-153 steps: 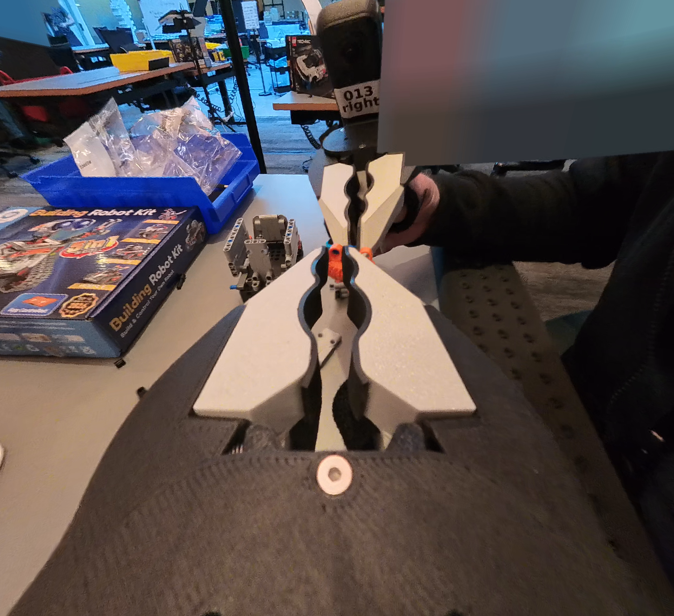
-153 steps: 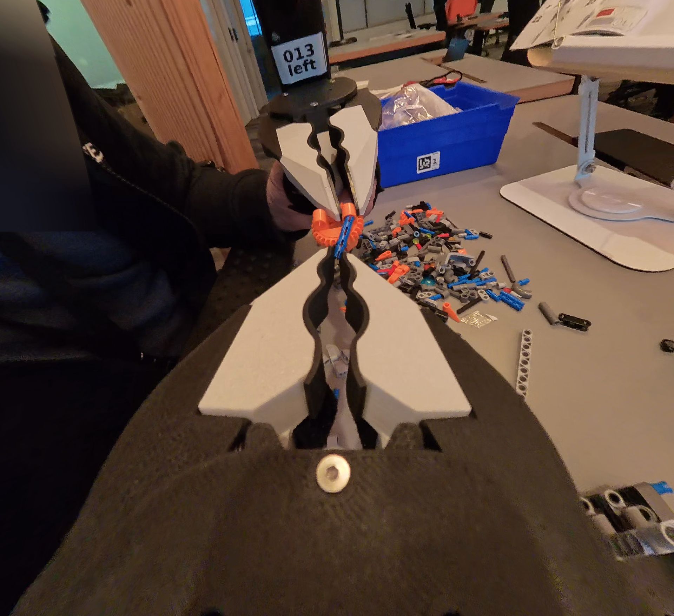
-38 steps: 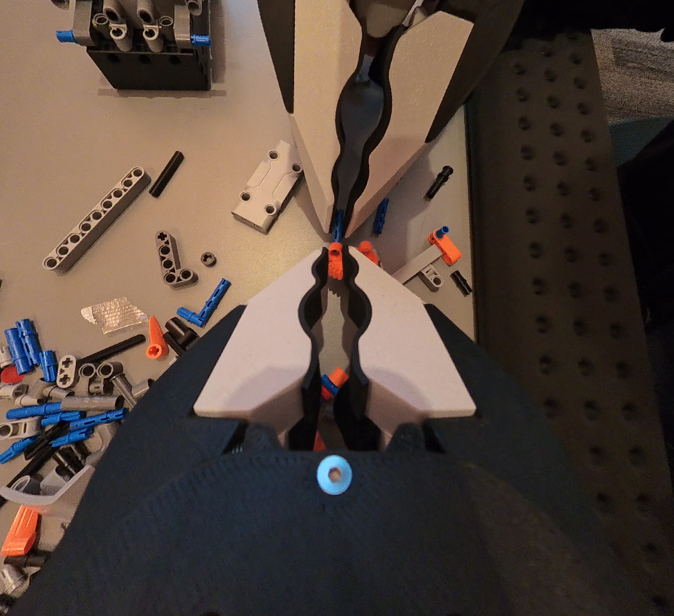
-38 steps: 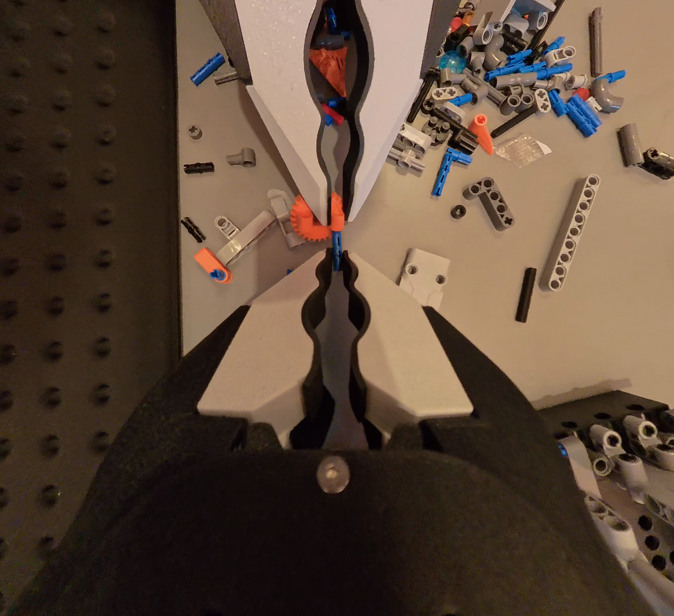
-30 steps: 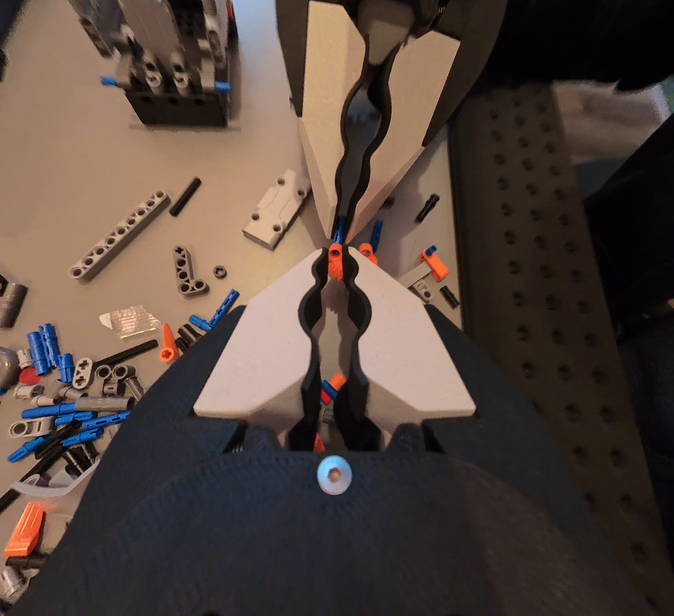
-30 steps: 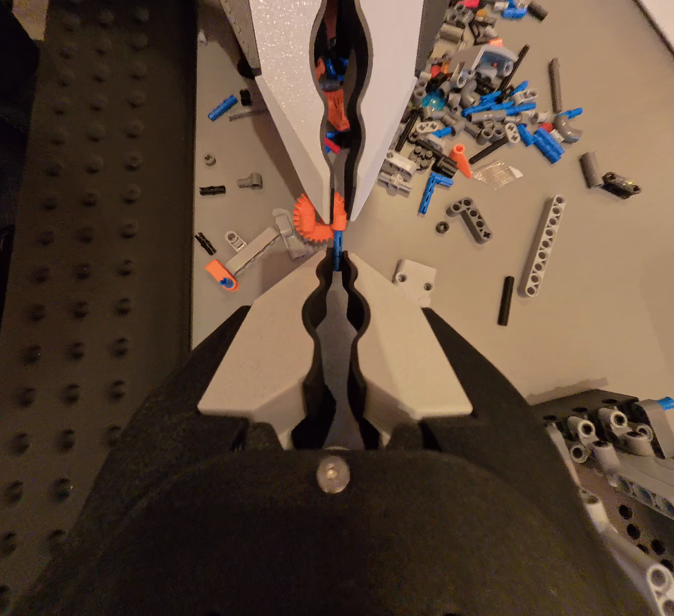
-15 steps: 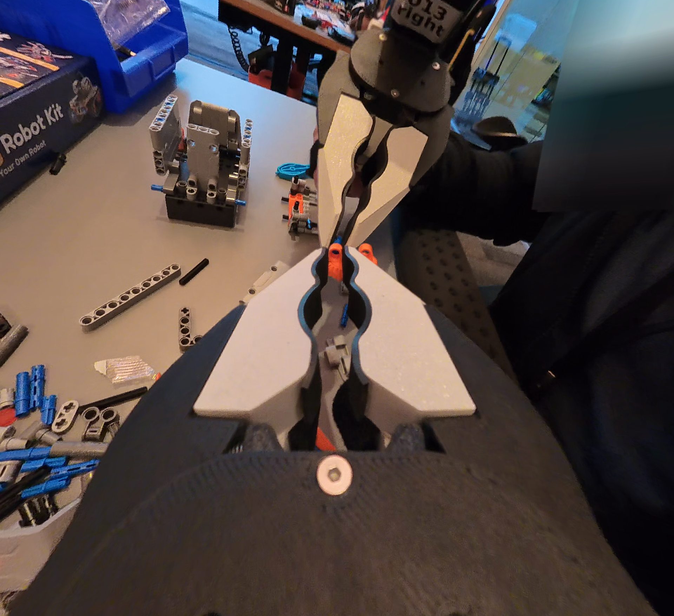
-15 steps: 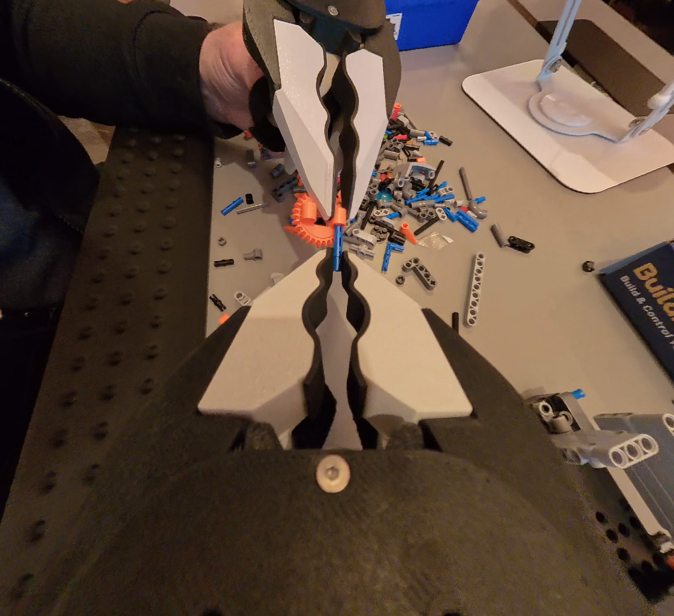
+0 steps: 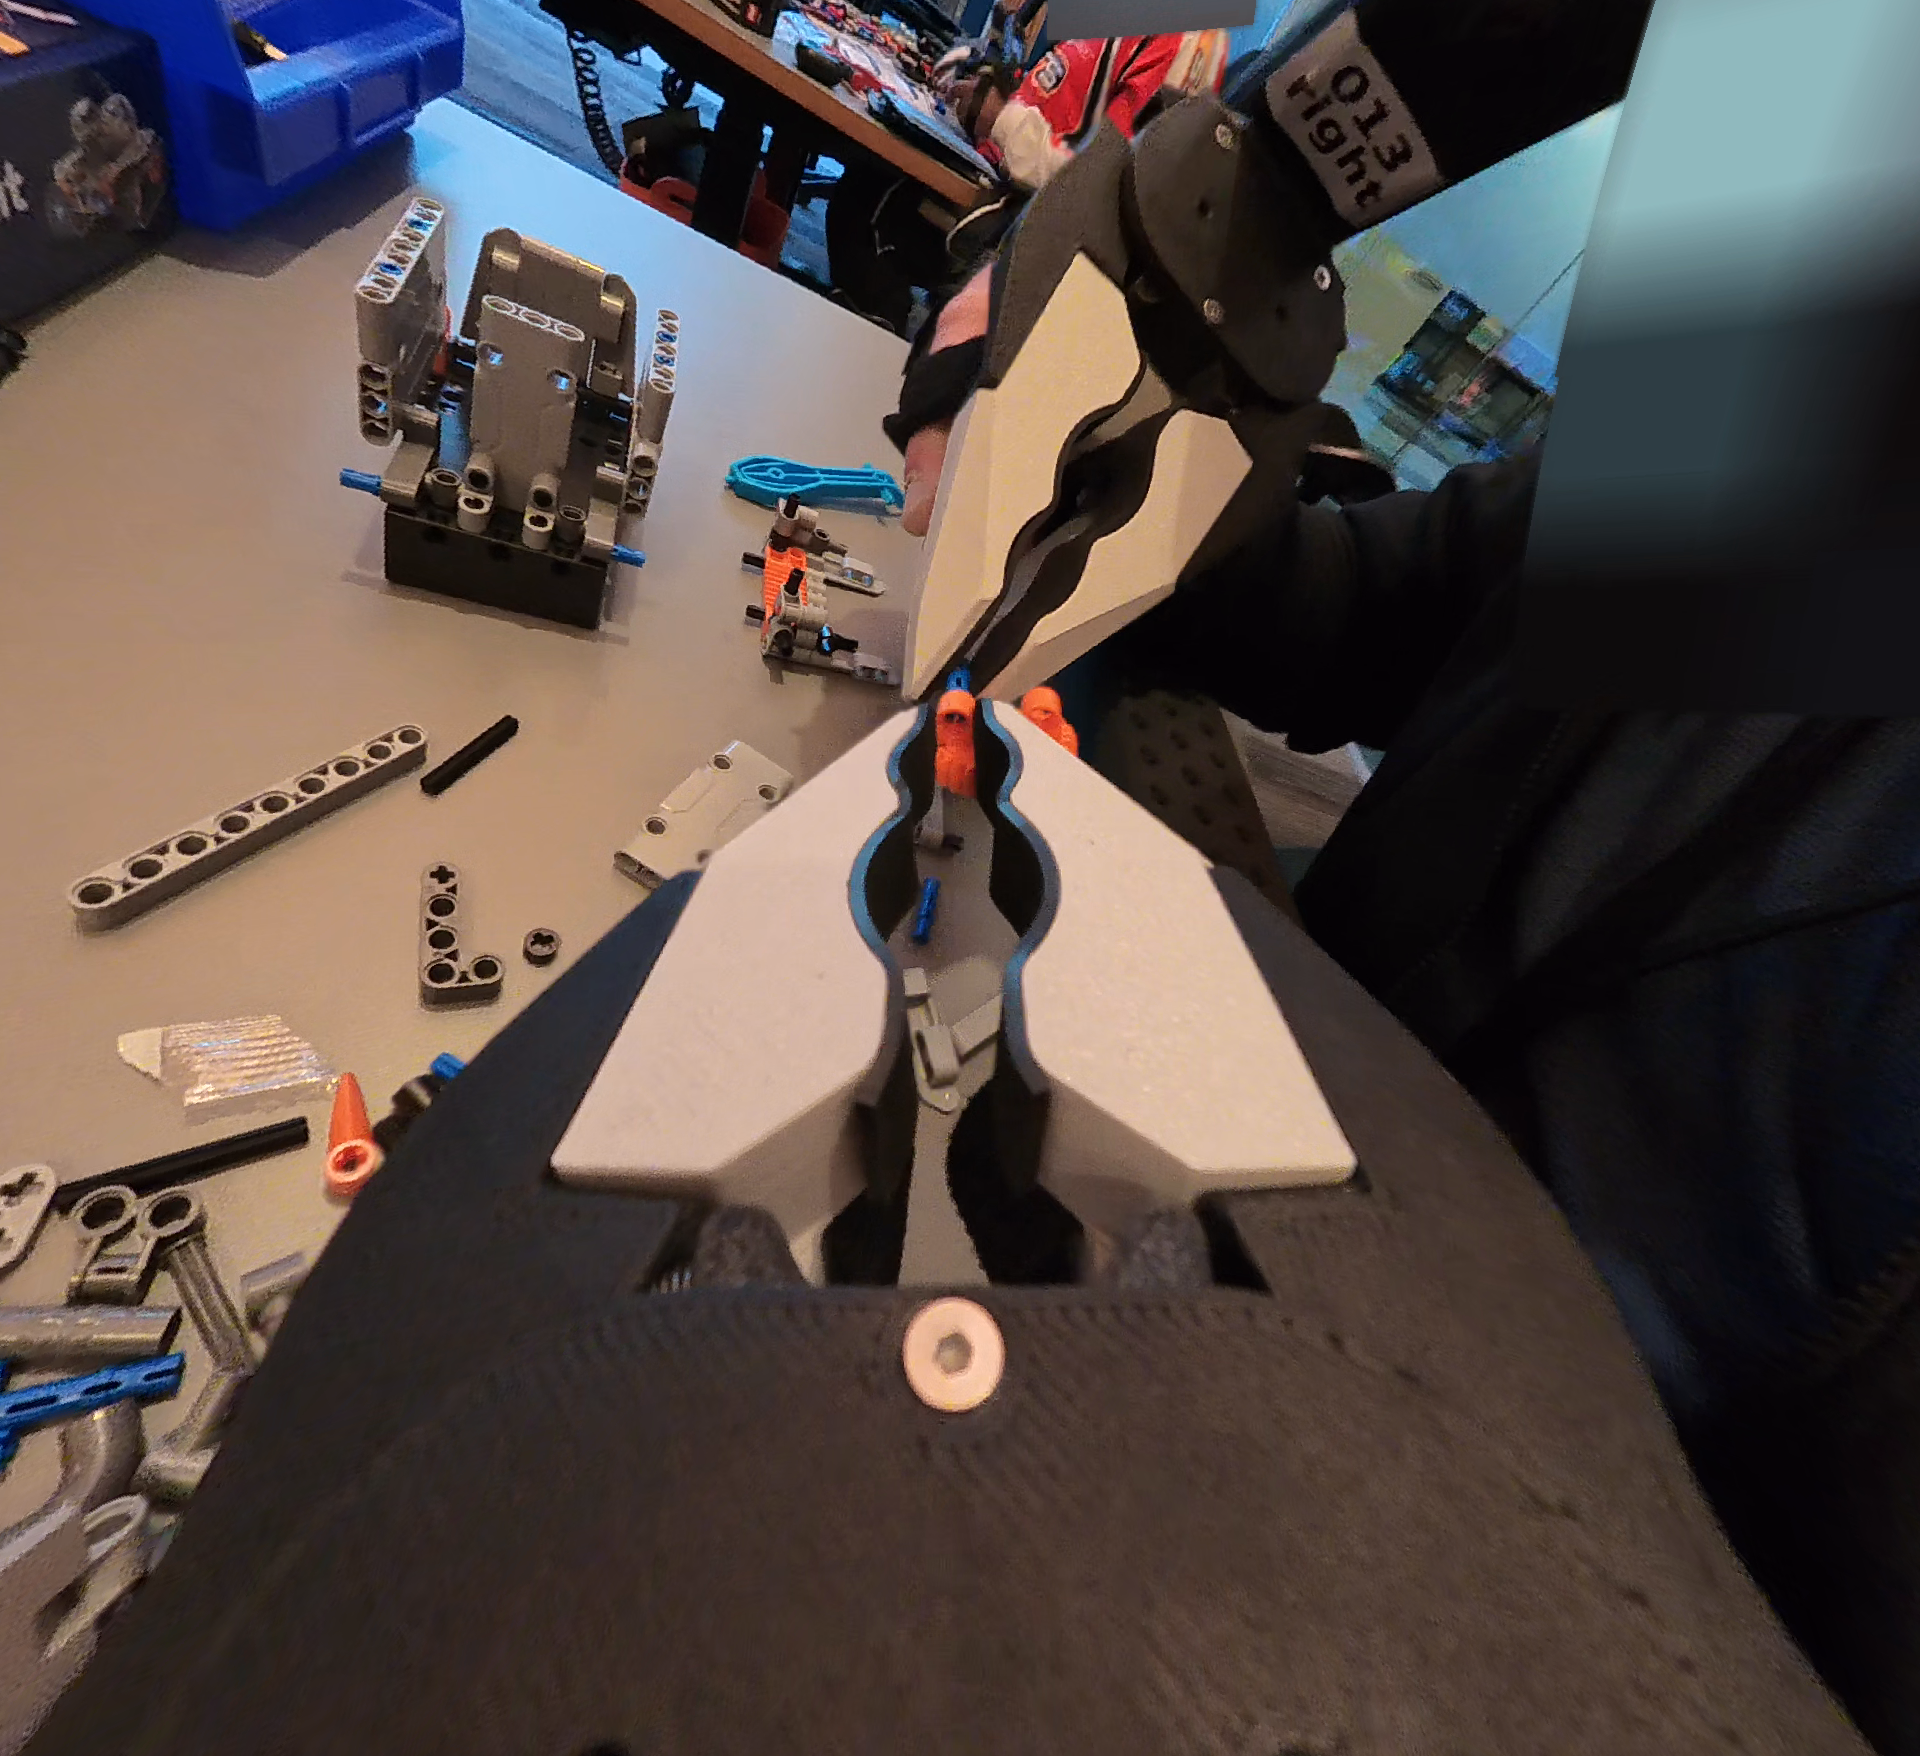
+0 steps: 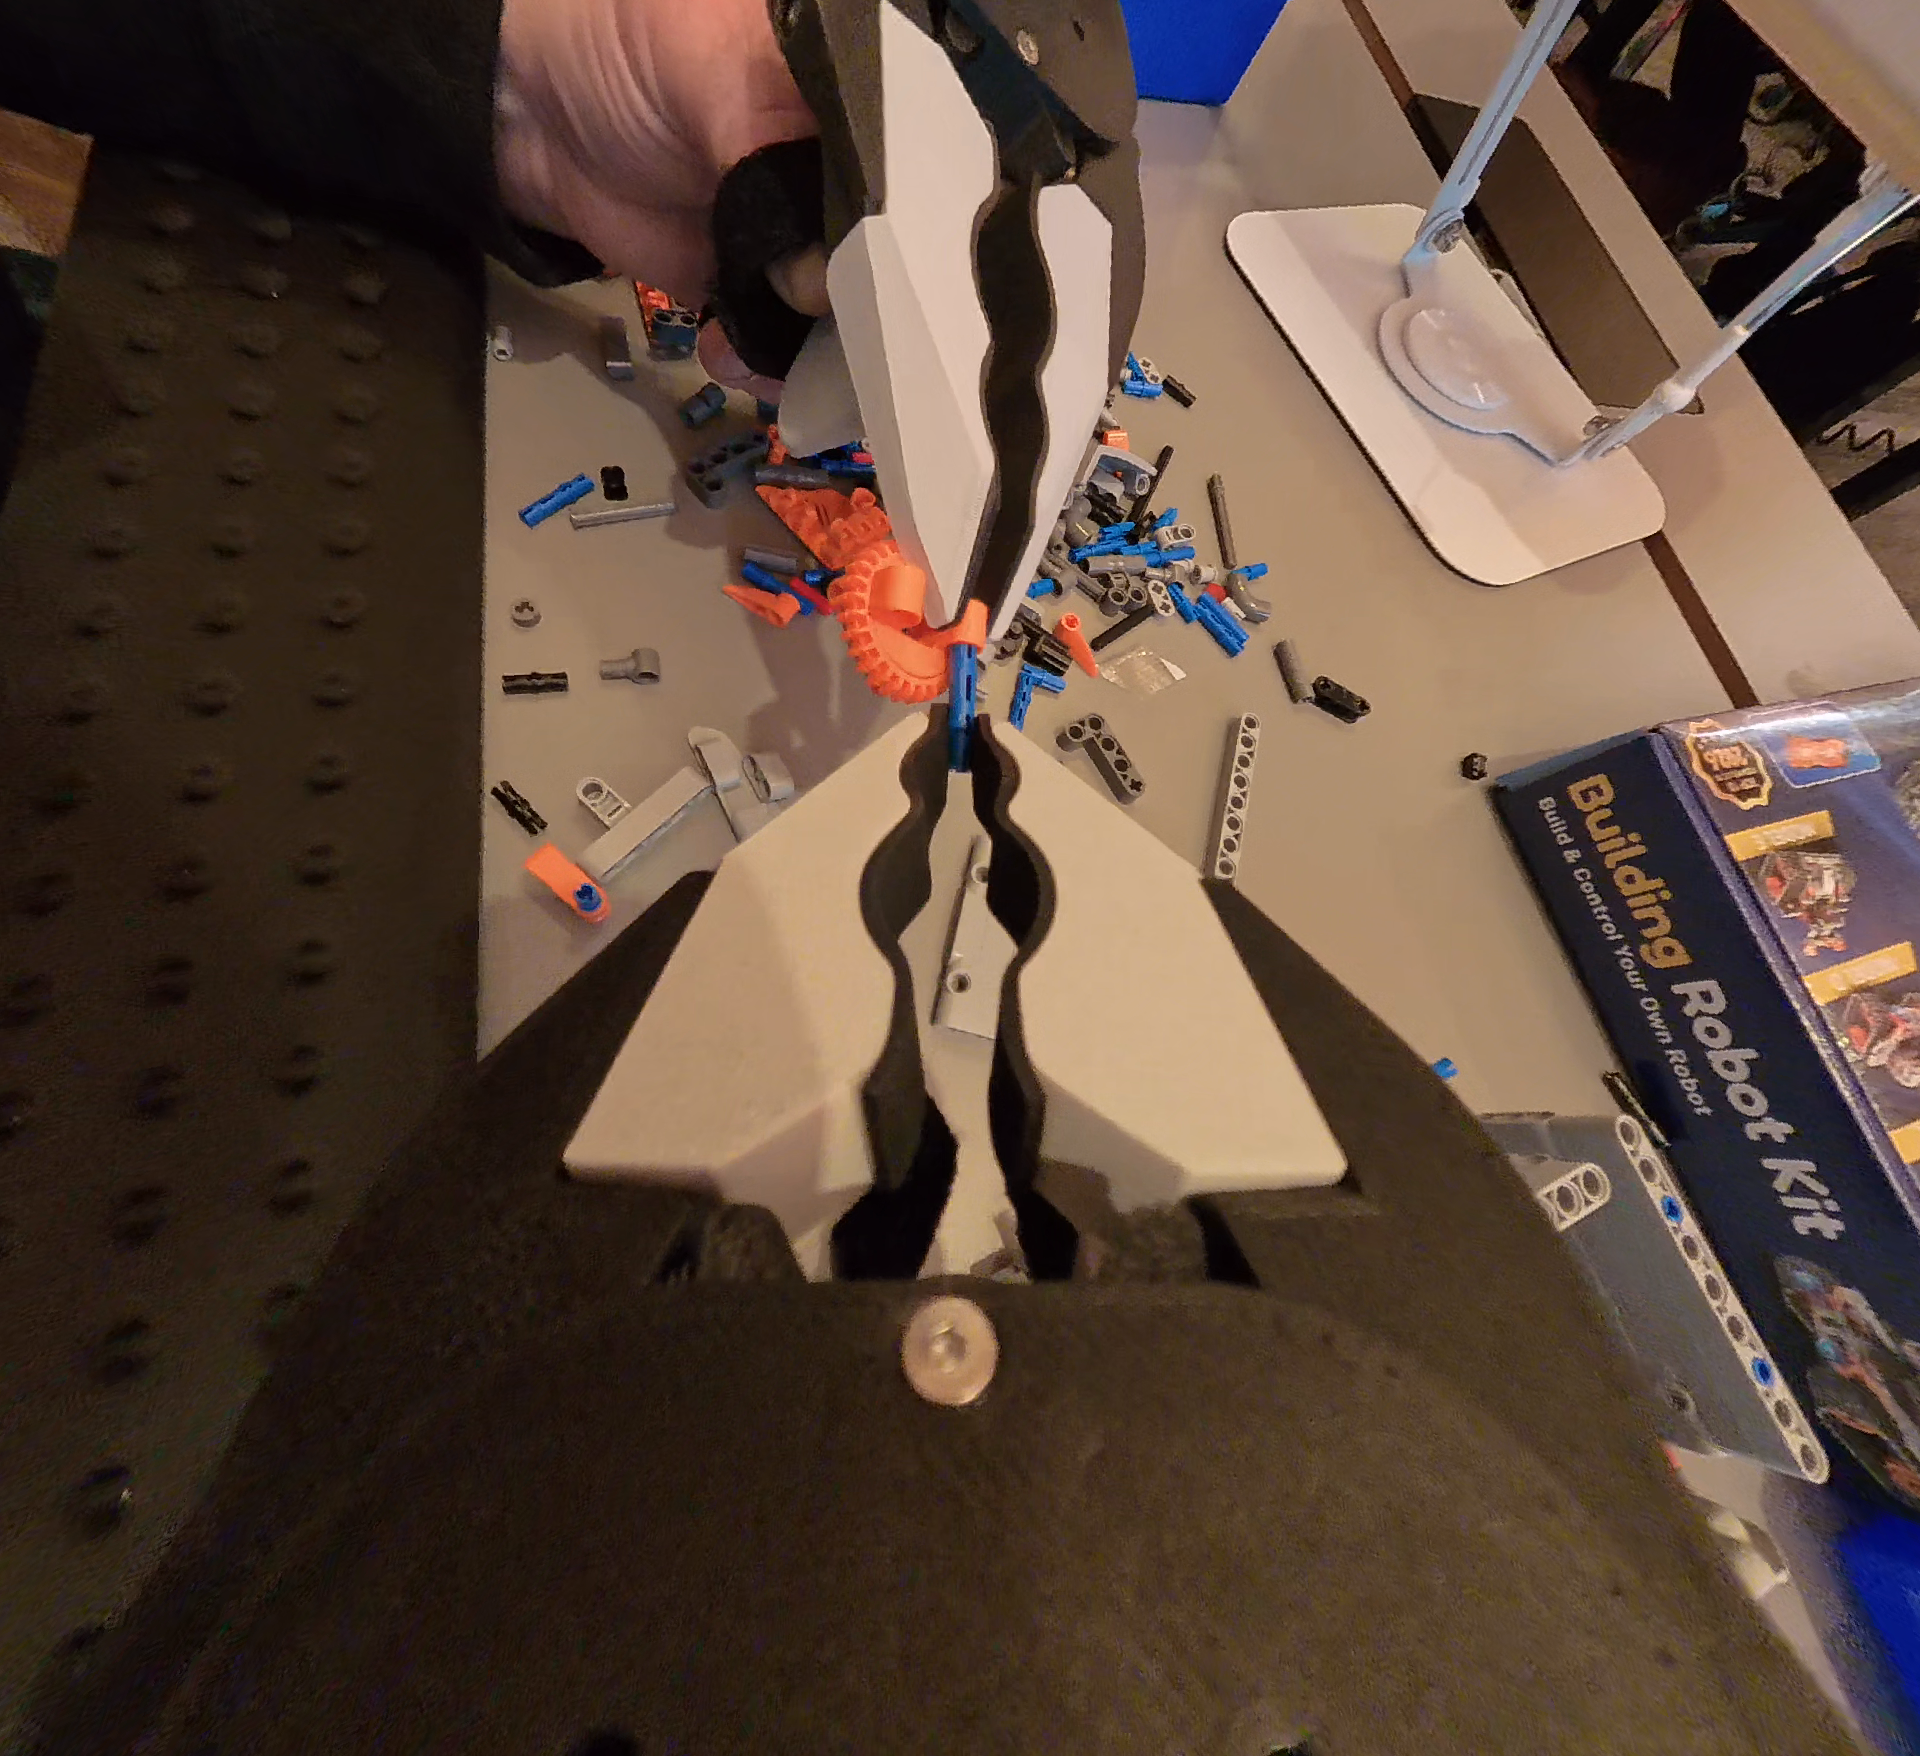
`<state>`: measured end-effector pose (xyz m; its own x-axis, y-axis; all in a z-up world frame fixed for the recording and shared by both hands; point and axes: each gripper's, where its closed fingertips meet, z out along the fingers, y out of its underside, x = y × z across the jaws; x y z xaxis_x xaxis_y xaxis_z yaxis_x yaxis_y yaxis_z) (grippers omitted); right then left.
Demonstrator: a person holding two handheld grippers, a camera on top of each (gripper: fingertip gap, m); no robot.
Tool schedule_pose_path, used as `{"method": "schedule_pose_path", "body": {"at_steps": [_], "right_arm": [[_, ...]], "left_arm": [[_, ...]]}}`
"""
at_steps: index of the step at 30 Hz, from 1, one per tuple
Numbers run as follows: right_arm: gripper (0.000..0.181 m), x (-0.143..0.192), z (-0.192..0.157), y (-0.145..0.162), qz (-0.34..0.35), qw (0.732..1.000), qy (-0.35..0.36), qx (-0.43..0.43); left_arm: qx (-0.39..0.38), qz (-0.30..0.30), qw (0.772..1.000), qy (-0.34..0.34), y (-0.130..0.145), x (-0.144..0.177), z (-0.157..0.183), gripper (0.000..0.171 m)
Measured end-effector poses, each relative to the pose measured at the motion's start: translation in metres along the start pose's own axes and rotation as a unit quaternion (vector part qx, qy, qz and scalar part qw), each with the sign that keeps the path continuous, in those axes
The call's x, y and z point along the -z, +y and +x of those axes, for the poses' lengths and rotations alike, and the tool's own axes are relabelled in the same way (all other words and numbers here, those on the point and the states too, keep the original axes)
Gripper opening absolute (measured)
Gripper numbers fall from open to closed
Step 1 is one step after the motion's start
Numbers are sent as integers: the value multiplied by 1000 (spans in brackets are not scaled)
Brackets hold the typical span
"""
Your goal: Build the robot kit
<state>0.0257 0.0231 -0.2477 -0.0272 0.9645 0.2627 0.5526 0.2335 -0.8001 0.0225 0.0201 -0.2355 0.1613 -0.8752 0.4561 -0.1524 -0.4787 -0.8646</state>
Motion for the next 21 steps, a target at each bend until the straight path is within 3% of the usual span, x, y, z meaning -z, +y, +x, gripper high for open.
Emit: {"method": "schedule_pose_path", "body": {"at_steps": [21], "right_arm": [[1, -6, 6, 5, -27, 999, 37, 13]], "left_arm": [[-2, 12, 999, -43, -1, -4, -8, 5]]}}
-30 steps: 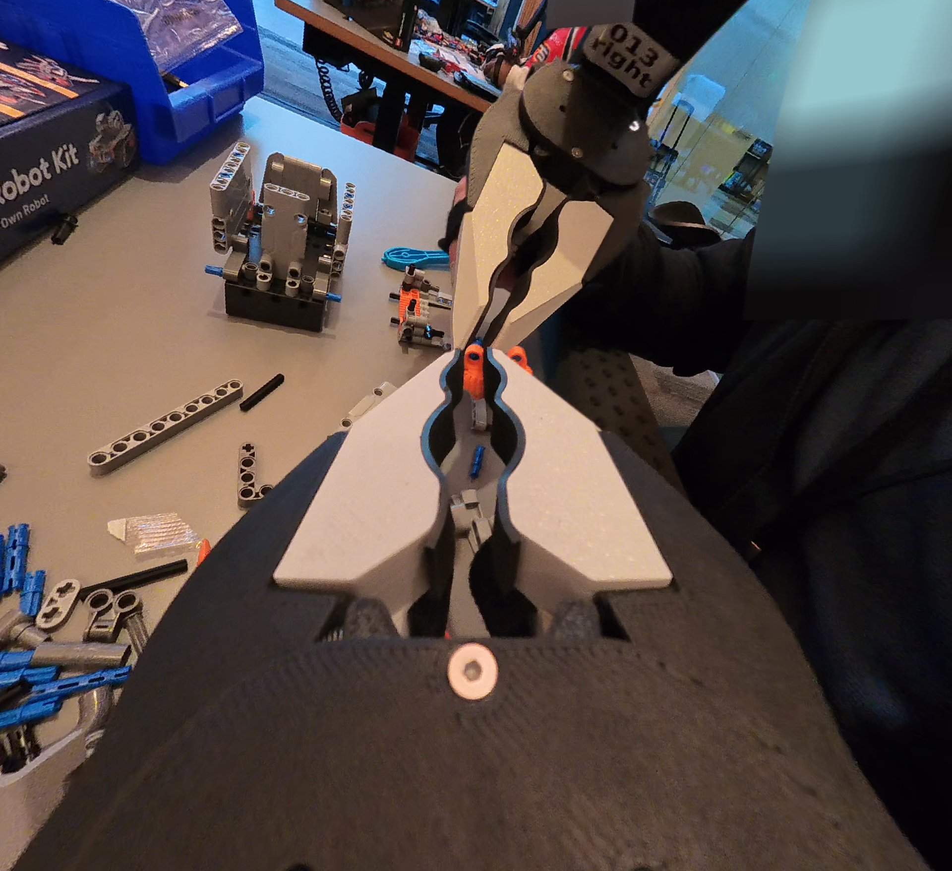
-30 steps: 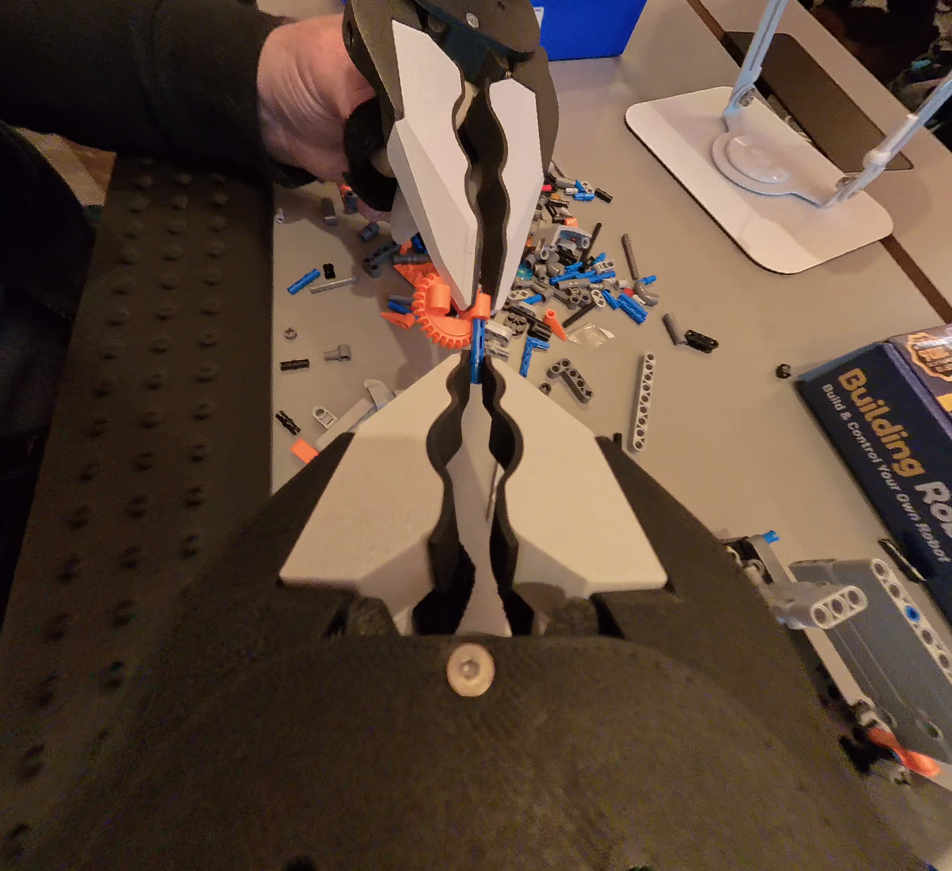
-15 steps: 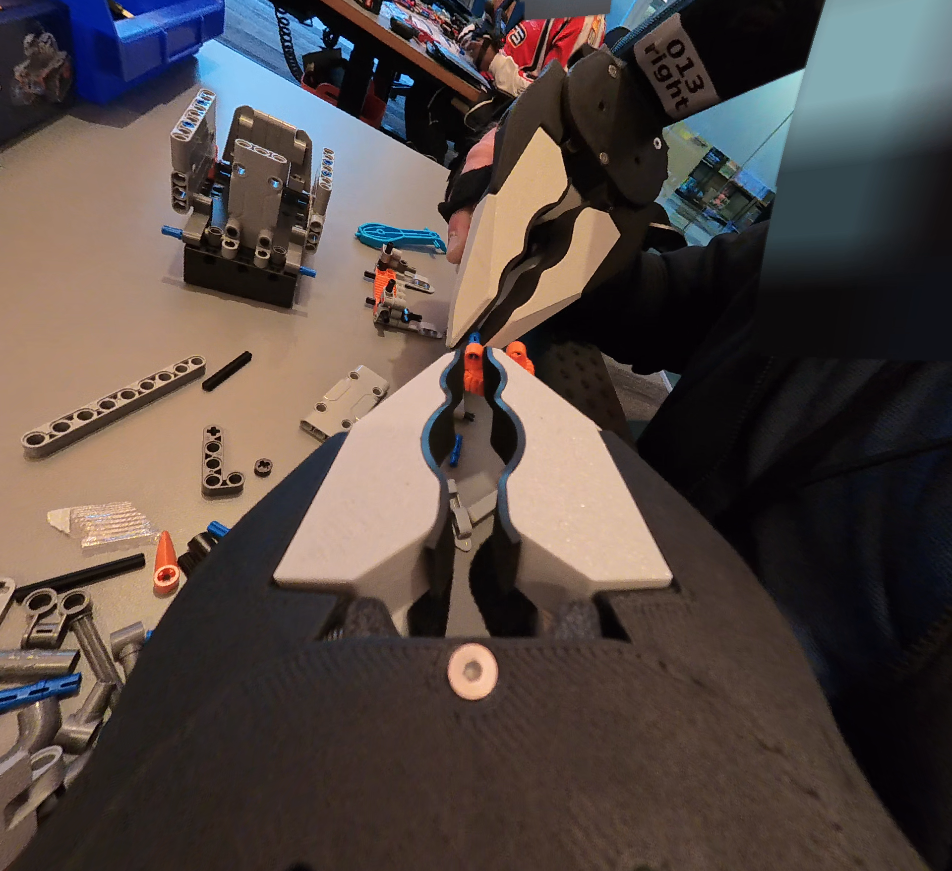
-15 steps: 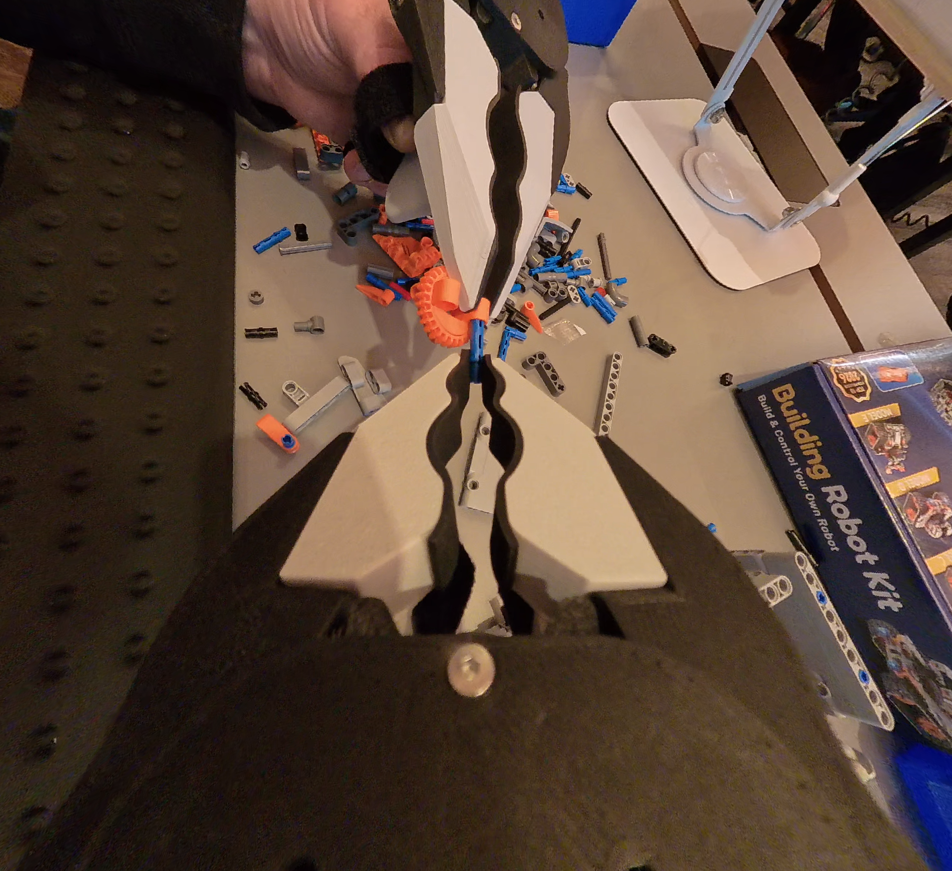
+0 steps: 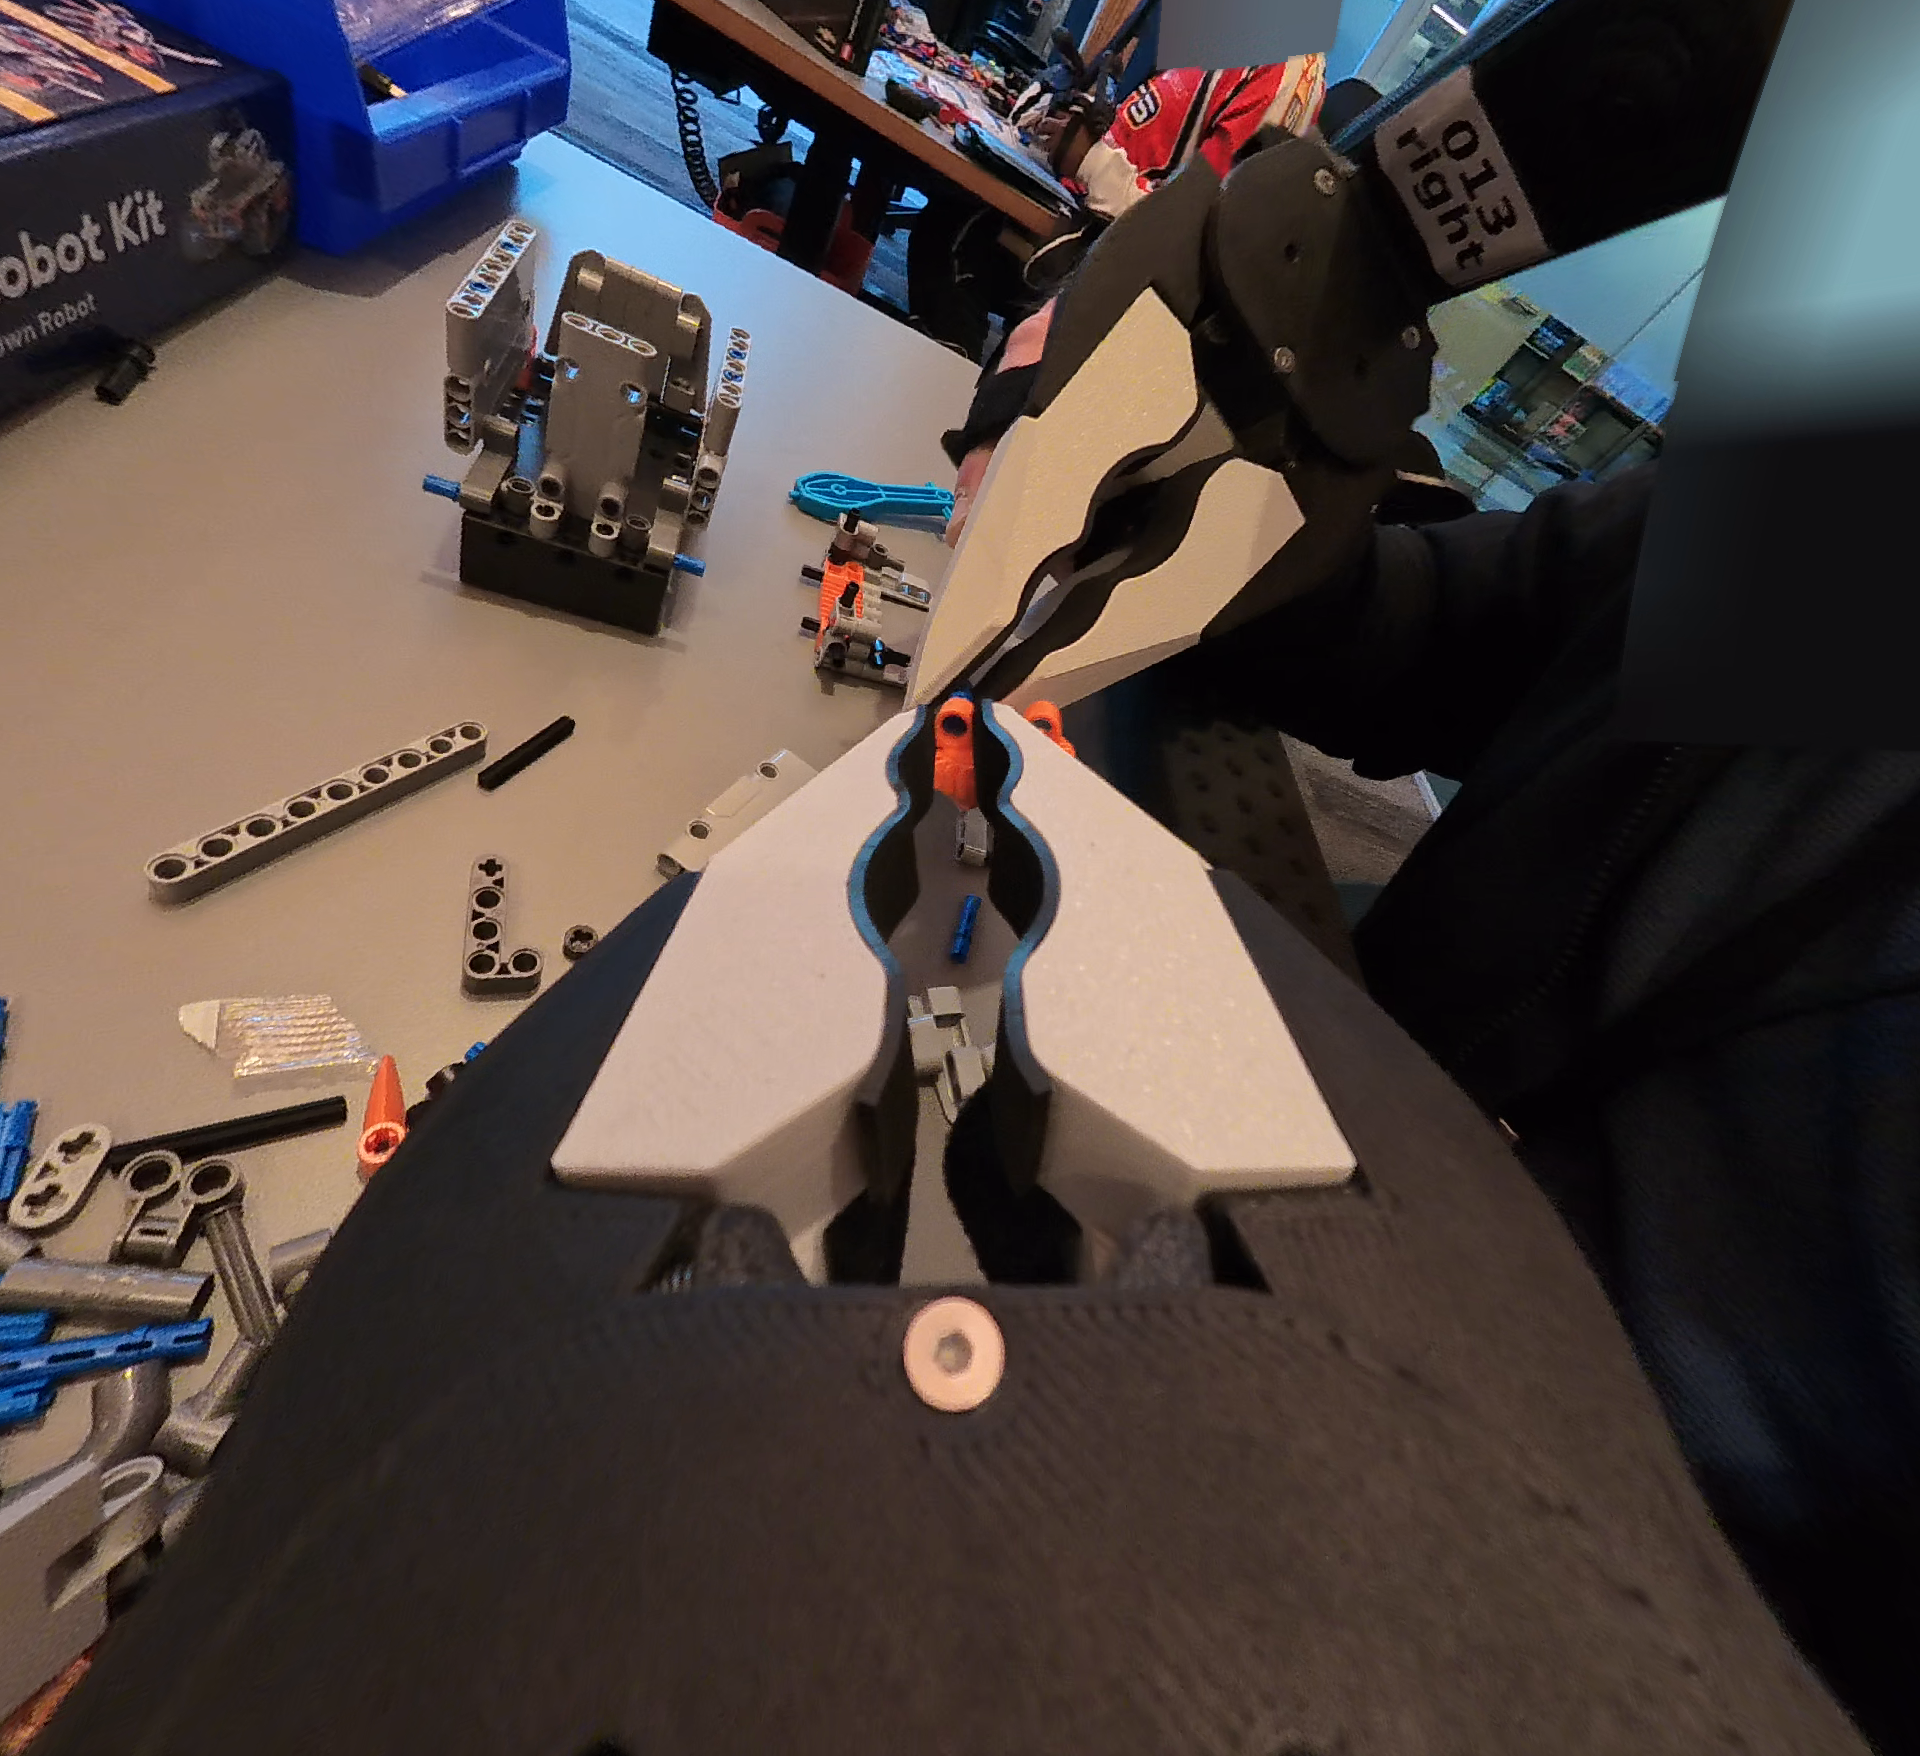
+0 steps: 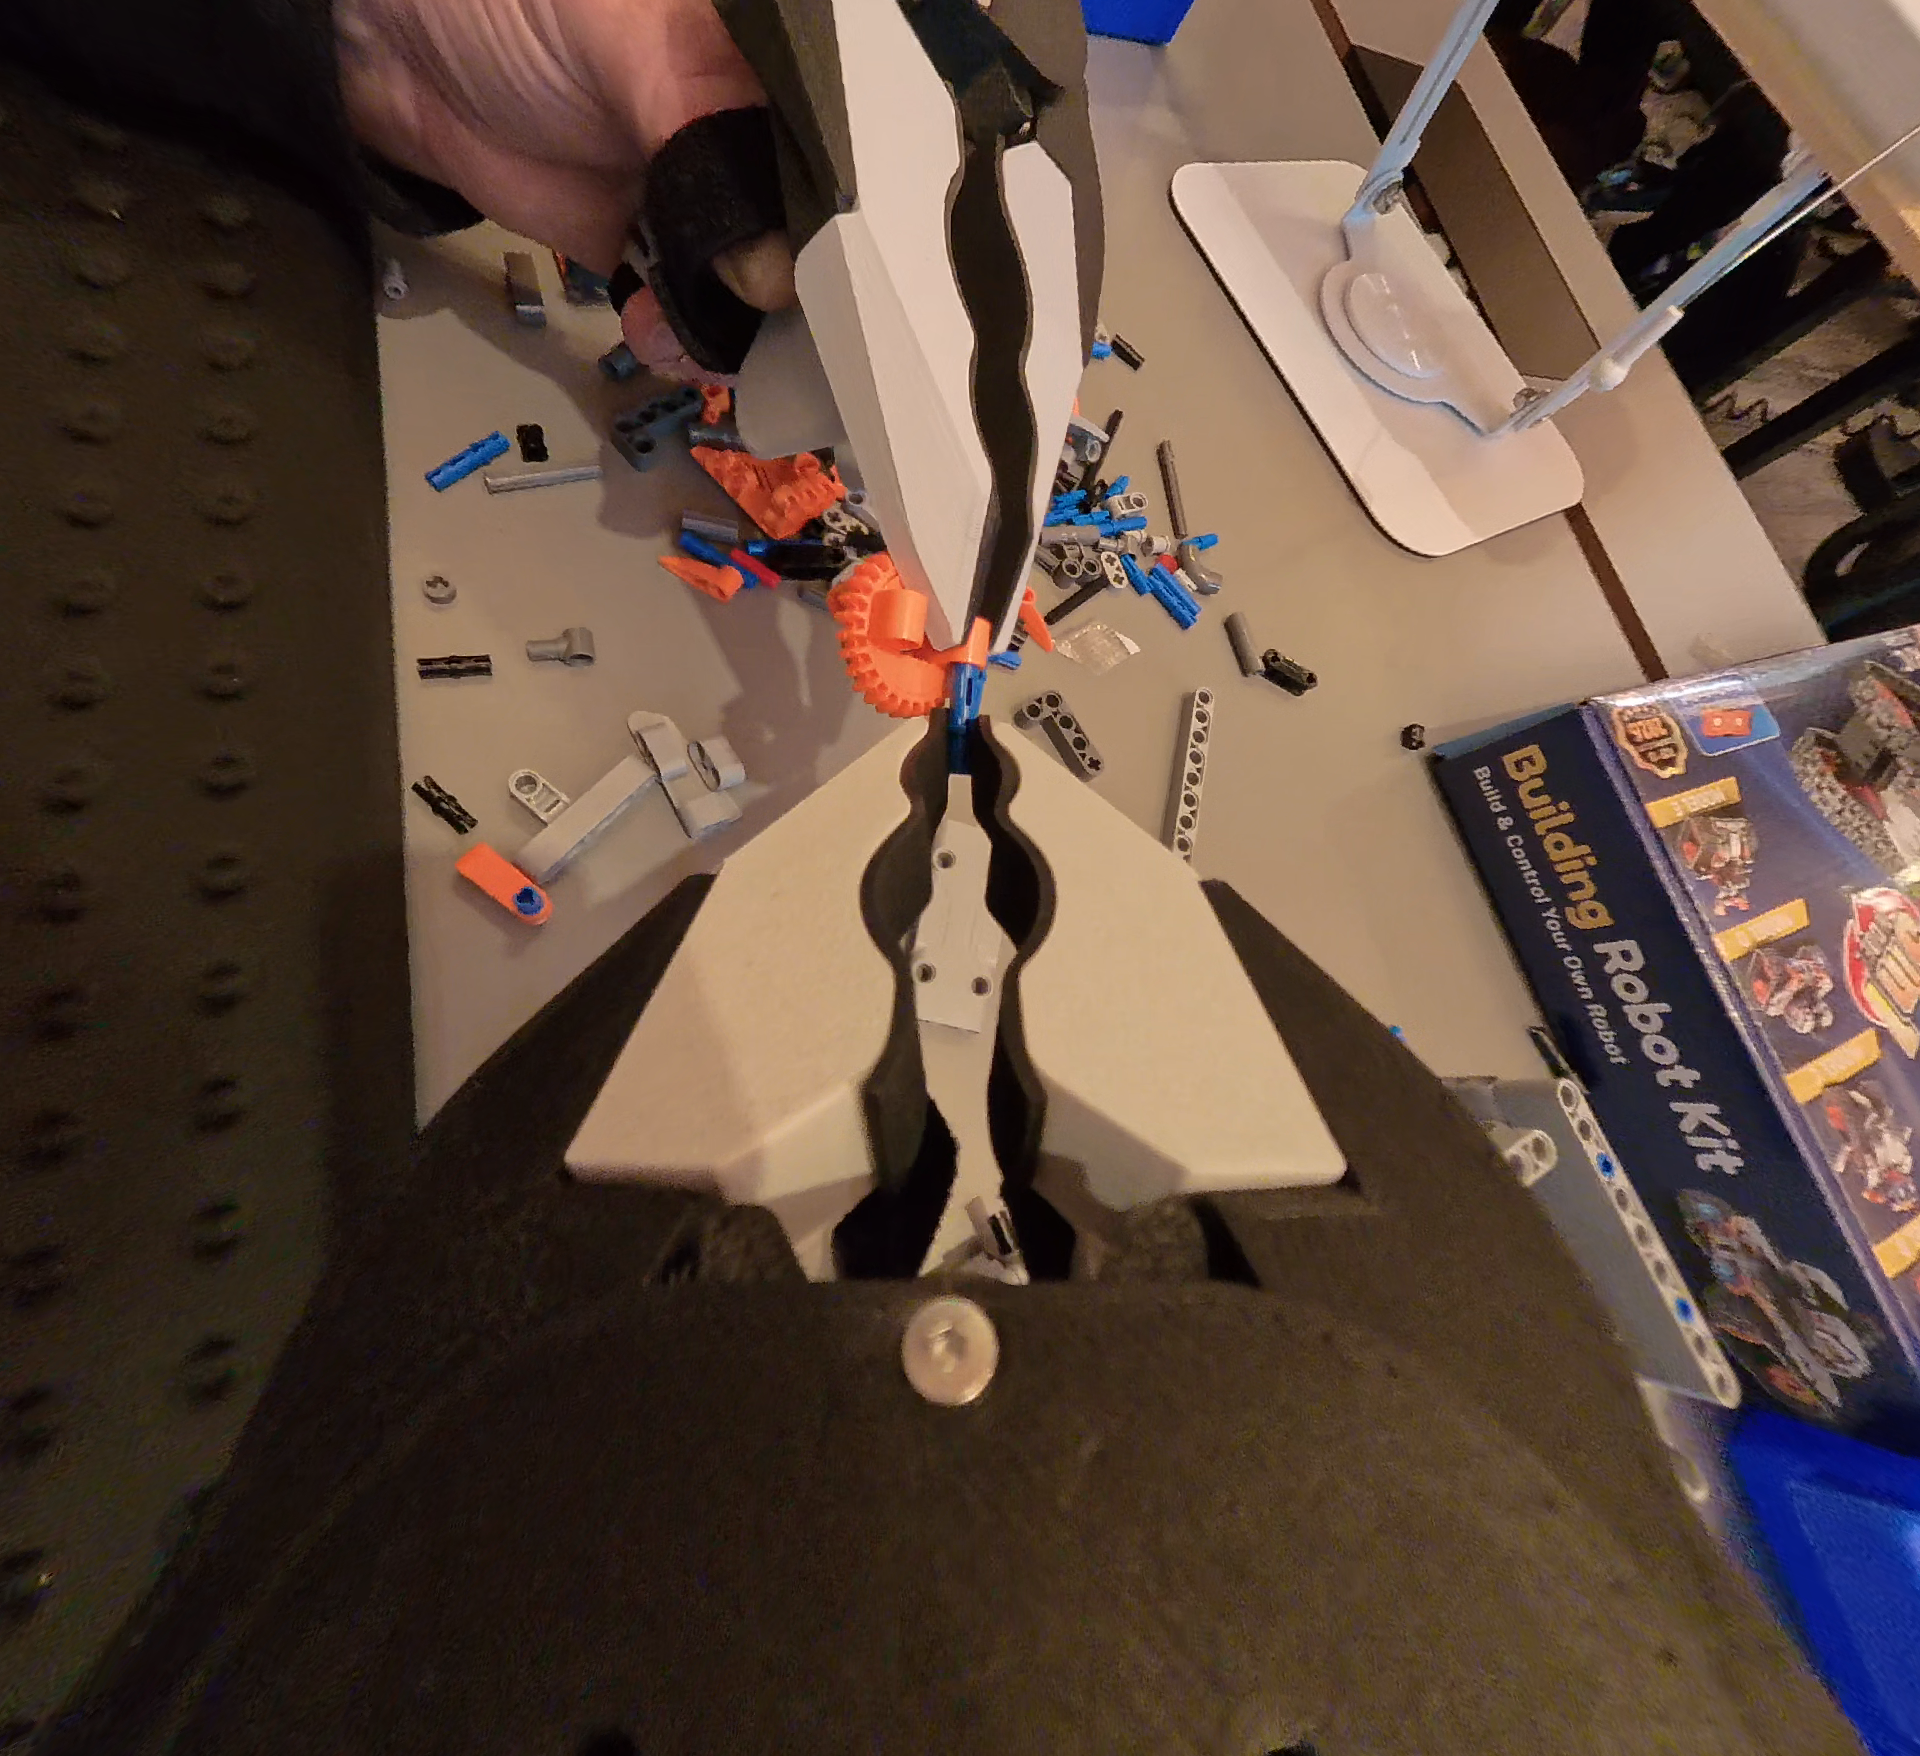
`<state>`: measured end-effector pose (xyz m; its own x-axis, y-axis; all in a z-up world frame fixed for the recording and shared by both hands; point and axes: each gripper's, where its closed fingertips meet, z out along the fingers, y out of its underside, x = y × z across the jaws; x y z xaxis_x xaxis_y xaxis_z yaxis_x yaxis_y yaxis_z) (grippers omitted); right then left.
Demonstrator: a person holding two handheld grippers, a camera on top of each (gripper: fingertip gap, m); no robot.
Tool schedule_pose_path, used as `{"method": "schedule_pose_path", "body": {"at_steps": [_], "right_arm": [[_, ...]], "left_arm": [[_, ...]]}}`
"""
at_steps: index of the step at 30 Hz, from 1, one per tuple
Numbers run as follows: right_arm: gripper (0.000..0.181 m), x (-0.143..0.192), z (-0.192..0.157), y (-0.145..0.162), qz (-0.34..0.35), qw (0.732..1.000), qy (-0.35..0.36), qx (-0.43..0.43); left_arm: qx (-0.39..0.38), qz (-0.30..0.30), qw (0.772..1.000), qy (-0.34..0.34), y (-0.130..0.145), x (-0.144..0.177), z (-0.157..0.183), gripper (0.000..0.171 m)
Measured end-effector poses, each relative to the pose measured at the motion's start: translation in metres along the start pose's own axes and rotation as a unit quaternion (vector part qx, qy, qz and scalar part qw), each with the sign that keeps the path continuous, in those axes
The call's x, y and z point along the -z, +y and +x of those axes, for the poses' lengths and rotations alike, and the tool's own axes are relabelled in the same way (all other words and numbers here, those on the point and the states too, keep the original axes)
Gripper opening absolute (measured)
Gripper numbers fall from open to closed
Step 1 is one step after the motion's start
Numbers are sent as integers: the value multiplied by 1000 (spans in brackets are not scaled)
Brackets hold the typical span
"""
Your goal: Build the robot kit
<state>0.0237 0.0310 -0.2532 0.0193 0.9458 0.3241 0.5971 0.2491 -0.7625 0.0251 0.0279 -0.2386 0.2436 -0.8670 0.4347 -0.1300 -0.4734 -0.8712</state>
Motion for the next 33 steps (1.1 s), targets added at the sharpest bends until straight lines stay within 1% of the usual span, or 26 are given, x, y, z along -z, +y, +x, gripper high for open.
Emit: {"method": "schedule_pose_path", "body": {"at_steps": [3, 5, 9, 12, 16, 19, 22, 24, 26, 30, 32, 33], "right_arm": [[1, -1, -1, 0, 5, 1000, -8, -7], [3, 0, 0, -1, 27, 998, -37, -50], [9, 11, 3, -8, 77, 990, -76, -95], [3, 13, 2, -9, 92, 984, -101, -118], [3, 18, 0, -13, 118, 971, -139, -152], [2, 19, -2, -15, 119, 972, -143, -146], [1, 15, -6, -14, 108, 975, -139, -133], [1, 18, -5, -19, 119, 974, -137, -133], [1, 17, -5, -18, 113, 976, -133, -128], [2, 12, -3, -12, 111, 972, -140, -150], [6, 12, 2, -10, 109, 973, -132, -157], [12, 11, 4, -5, 98, 974, -126, -161]], "left_arm": [[-6, -8, 1000, -2, 1, 0, 0, 4], [-16, -11, 1000, -10, 0, 2, -1, 5], [-31, -1, 999, -20, -7, 5, -1, 5], [-37, -4, 999, -16, -6, 4, 2, 5], [-44, 3, 999, -9, -9, 4, 6, 4], [-51, 6, 999, -8, -10, 3, 9, 5], [-64, -13, 998, -16, -3, -4, 10, 5], [-58, -3, 998, -4, -6, -3, 13, 5], [-60, -6, 998, -7, -5, -3, 13, 5], [-63, -20, 998, -23, -1, -4, 6, 5], [-66, -22, 997, -27, -1, -5, 4, 5], [-67, -33, 997, -34, 2, -6, 1, 5]]}}
